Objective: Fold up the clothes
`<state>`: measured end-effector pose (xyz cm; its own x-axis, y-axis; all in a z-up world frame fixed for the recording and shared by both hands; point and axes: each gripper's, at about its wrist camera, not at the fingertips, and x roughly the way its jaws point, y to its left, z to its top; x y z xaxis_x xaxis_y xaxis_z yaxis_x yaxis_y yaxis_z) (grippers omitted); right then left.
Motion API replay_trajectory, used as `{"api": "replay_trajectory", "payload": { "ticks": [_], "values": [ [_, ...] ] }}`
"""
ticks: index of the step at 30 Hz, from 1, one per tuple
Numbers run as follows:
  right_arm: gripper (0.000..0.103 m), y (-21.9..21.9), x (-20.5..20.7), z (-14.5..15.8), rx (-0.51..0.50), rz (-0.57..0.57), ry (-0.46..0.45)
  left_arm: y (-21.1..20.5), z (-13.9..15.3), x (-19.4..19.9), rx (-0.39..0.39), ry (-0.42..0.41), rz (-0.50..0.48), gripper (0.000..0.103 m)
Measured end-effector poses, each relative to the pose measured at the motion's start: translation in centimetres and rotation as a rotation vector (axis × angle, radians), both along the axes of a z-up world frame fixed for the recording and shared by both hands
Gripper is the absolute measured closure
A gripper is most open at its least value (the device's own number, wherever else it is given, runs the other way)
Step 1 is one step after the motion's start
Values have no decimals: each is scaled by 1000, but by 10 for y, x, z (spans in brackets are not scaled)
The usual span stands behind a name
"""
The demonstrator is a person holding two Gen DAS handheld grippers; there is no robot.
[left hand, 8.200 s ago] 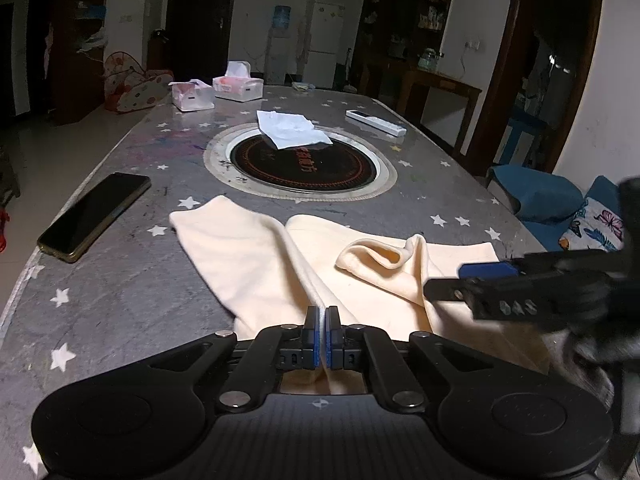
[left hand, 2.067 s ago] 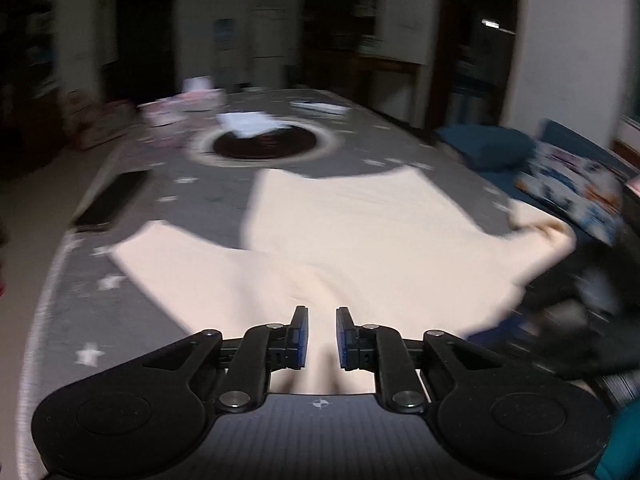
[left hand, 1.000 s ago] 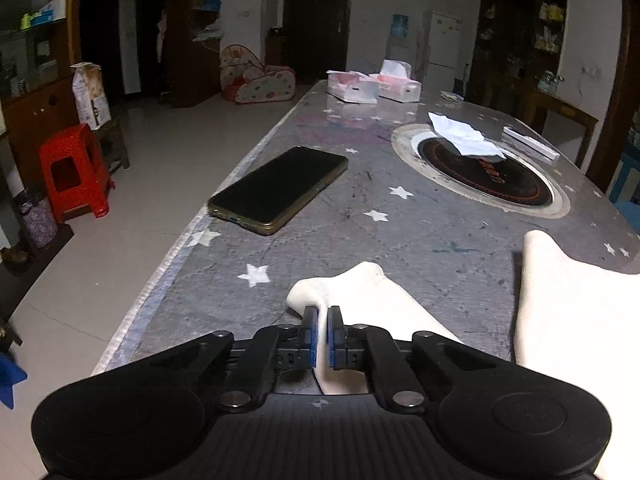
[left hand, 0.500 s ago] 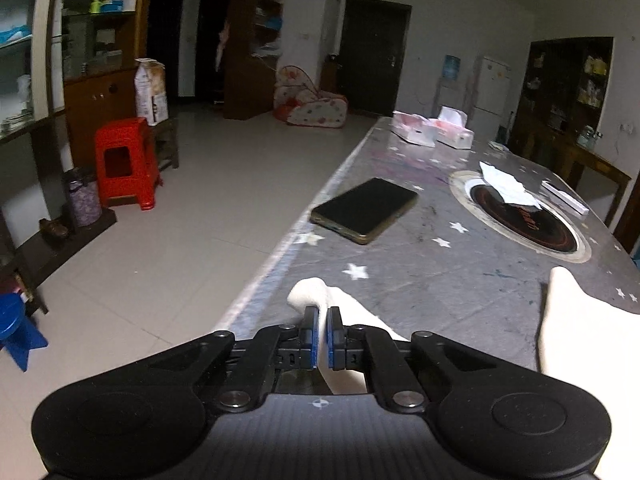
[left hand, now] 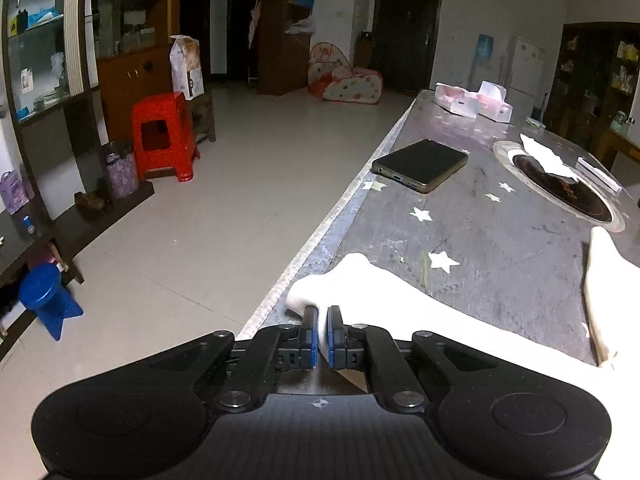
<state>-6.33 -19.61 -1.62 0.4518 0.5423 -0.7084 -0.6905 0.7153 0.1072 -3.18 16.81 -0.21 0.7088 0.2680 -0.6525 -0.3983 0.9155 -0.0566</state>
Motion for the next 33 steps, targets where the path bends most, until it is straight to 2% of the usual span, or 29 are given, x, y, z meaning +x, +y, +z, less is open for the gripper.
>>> {"api": "replay_trajectory", "payload": {
  "ticks": [3,9,14,18,22,27,33],
  "values": [
    [0,-6,1,5,44,-8,27,0,5,1,7,-6,3,93],
    [0,-18,-2,23,112,-30,-15,-6,20,6,16,-30,-3,91],
    [0,-34,6,28,140,-98,-21,-44,31,26,-12,-45,-157,91],
    [0,-49,18,19,162,-170,37,-84,35,50,-40,-49,-299,91],
    [0,-54,23,11,180,-190,71,-131,32,81,-21,-36,-427,79],
    [0,-57,25,4,187,-191,95,-174,22,120,18,-6,-525,74],
    [0,-59,26,2,201,-185,95,-196,10,155,21,19,-566,63]
  ]
}}
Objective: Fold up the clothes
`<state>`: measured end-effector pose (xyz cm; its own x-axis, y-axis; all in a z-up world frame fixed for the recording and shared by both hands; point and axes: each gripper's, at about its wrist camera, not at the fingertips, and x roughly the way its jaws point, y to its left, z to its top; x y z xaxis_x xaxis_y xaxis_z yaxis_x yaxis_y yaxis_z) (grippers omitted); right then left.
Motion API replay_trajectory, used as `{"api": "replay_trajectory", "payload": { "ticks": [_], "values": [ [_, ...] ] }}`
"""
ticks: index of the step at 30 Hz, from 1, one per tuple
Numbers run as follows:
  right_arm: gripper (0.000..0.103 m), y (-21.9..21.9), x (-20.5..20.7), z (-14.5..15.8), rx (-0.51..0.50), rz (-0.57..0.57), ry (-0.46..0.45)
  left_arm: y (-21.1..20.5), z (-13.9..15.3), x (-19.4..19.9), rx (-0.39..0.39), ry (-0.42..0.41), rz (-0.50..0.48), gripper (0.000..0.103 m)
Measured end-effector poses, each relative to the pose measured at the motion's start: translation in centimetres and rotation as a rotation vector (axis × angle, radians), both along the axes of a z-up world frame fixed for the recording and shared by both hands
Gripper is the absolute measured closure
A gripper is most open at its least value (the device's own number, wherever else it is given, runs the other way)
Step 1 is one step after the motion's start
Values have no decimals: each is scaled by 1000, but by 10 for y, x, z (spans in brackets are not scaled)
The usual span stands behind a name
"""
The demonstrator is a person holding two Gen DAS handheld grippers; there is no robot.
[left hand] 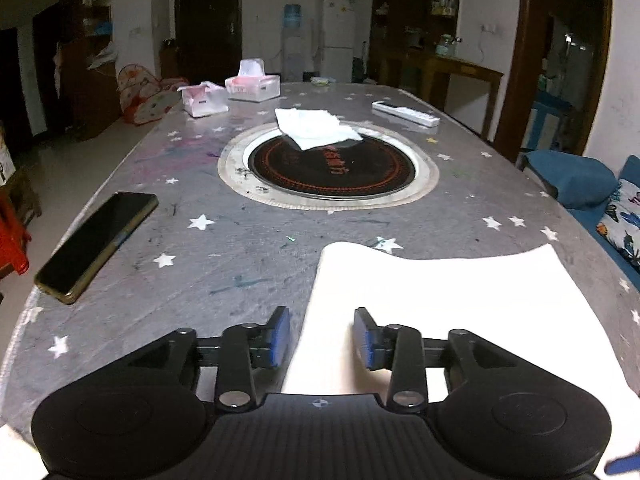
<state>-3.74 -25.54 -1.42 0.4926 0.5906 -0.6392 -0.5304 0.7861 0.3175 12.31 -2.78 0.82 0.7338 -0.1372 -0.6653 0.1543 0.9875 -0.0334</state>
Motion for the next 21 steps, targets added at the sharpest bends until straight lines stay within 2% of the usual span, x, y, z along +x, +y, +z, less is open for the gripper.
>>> {"api": "replay_trajectory", "payload": {
  "ticks": [5,6,7,9,13,17,19,21],
  "values": [
    [0,2,-1,-1,-8,5,-11,-5,-9,16,-11,14,-10,67],
    [0,3,-1,-1,-17,8,-18,-6,-11,17,-20,14,-17,73],
    [0,4,-1,-2,-26,12,-25,-7,-12,18,-29,12,-23,86],
    [0,7,-3,-2,-41,18,-36,-10,-12,15,-33,-9,-27,94],
    [0,7,-4,-1,-41,19,-41,-29,-7,-4,52,-95,-85,94],
    [0,8,-5,-1,-42,17,-41,-50,-8,-28,99,-125,-233,89],
    [0,8,-5,-1,-43,17,-41,-55,-10,-34,92,-108,-285,81],
    [0,7,-5,-1,-41,17,-41,-55,-10,-38,74,-97,-311,81]
  ]
}}
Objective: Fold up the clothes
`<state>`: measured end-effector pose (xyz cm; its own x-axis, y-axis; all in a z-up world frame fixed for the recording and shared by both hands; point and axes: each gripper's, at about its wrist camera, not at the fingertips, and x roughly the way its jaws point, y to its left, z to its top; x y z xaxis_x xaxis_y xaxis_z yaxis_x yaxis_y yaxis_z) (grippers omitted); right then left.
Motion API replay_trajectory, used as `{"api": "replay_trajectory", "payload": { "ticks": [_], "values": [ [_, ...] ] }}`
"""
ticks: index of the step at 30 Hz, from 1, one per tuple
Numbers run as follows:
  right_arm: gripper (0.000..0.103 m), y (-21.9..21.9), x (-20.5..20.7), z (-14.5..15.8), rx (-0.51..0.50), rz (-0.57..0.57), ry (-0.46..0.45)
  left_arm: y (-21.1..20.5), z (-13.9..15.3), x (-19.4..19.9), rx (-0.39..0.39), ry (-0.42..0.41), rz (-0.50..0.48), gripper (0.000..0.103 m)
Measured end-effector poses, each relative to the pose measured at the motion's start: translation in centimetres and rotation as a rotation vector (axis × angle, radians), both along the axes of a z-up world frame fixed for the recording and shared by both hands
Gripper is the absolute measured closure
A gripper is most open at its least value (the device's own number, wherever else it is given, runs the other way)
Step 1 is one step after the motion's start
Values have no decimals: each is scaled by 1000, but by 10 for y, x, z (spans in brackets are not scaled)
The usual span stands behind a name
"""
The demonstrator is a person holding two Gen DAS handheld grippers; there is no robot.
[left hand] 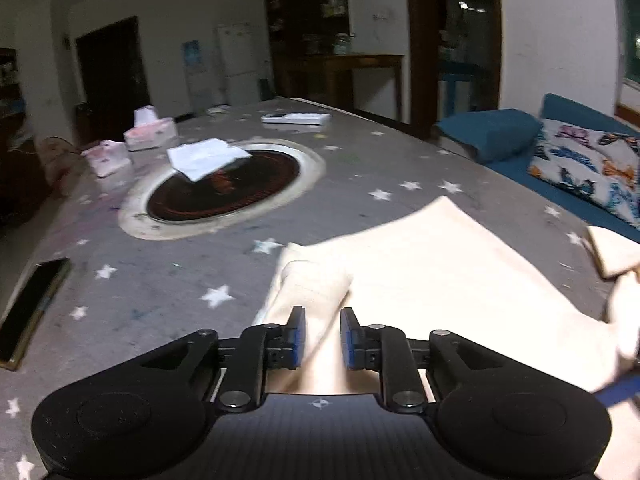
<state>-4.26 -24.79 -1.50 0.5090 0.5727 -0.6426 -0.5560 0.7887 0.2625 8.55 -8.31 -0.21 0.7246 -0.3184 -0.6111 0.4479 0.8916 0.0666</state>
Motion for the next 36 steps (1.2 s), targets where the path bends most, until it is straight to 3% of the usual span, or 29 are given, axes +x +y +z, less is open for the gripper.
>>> {"api": "replay_trajectory", "payload": {
  "ticks": [7,9,15,22,24,25,26,30,33,36],
  "values": [
    [0,-1,1,-1,4,1,-2,19,11,14,-53,-19,122,67],
    [0,-1,1,-1,5,0,-3,23,8,21,-72,12,141,59],
    [0,-1,1,-1,6,1,-2,36,1,33,-146,87,167,54],
    [0,-1,2,-1,3,2,-2,54,11,38,-274,62,235,60],
    [0,-1,1,-1,3,2,-2,54,11,40,-259,64,250,61],
    [0,-1,1,-1,3,2,-2,53,10,41,-253,66,255,69],
    [0,-1,1,-1,3,2,-2,52,8,41,-256,75,249,73],
    [0,0,1,-1,3,1,-3,38,5,34,-259,103,134,71],
    [0,0,2,-1,0,2,-4,23,1,25,-219,125,28,70],
    [0,0,1,-1,3,0,-4,22,4,19,-233,109,-9,70]
  ]
}}
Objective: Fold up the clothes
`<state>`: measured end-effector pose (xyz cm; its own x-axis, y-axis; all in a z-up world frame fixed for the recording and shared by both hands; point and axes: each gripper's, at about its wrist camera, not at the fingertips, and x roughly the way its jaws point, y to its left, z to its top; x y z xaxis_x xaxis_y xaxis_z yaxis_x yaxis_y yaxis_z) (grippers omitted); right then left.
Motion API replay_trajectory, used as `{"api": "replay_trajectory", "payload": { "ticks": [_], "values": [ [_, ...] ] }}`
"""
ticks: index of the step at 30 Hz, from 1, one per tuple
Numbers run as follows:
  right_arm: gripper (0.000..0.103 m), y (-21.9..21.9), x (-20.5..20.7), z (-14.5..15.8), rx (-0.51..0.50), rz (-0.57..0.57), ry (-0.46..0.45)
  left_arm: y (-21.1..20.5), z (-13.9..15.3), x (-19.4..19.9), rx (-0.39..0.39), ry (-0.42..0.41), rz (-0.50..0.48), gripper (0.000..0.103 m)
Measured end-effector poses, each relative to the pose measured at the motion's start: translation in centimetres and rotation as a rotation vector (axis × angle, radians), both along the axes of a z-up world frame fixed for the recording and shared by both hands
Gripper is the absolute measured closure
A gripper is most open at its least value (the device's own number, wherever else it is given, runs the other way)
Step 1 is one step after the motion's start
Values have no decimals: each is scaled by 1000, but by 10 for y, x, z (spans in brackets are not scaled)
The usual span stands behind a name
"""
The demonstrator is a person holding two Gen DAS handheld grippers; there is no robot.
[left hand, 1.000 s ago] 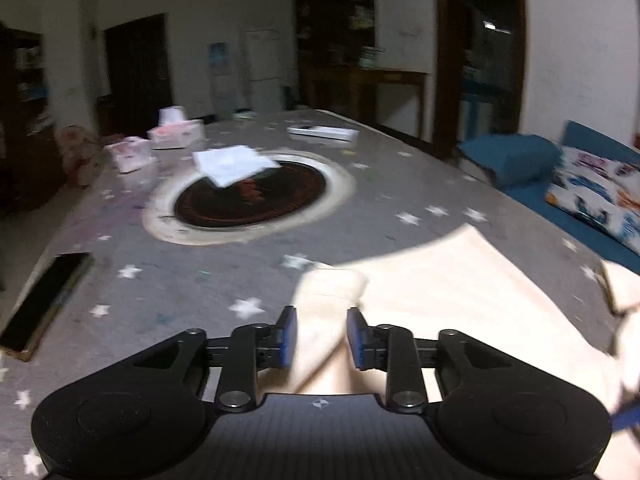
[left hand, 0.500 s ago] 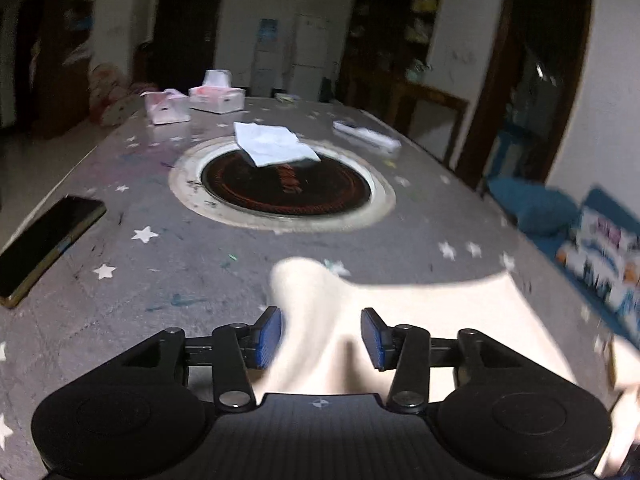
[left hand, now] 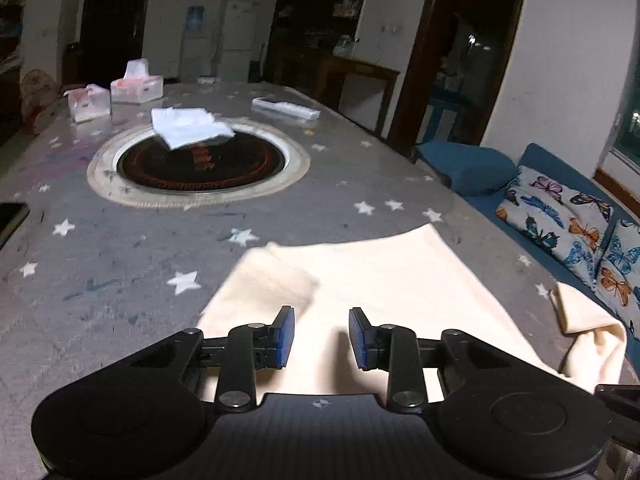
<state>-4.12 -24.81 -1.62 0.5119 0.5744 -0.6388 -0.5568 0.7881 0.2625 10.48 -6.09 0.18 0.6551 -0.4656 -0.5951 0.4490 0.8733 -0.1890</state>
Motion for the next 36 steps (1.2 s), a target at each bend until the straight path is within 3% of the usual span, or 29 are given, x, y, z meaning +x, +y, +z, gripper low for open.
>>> {"api": "replay_trajectory", "payload": {
  "ticks": [2,5,8,9,16,18,23,29,31,36],
  "values": [
    [0,0,0,0,1,-1,0,6,6,0,-11,-31,29,70],
    [0,-1,1,0,1,0,-1,22,15,7,-14,-85,160,71],
    [0,-1,1,0,2,0,-1,43,10,28,-12,-20,303,74],
    [0,-2,1,0,3,-1,-1,49,6,32,-23,5,330,78],
    [0,-1,1,0,1,0,-4,88,-1,42,-108,52,507,80],
    [0,-1,1,-1,1,0,-4,92,-3,45,-88,68,524,80],
    [0,0,0,-1,-1,-2,-7,69,-8,48,42,65,413,79],
    [0,0,1,-1,-3,-1,-7,45,-7,30,15,14,258,69],
    [0,0,1,-1,-3,-1,-8,38,-7,26,35,8,220,62],
    [0,1,1,-2,-3,-2,-10,28,-8,24,71,-4,170,58]
  ]
}}
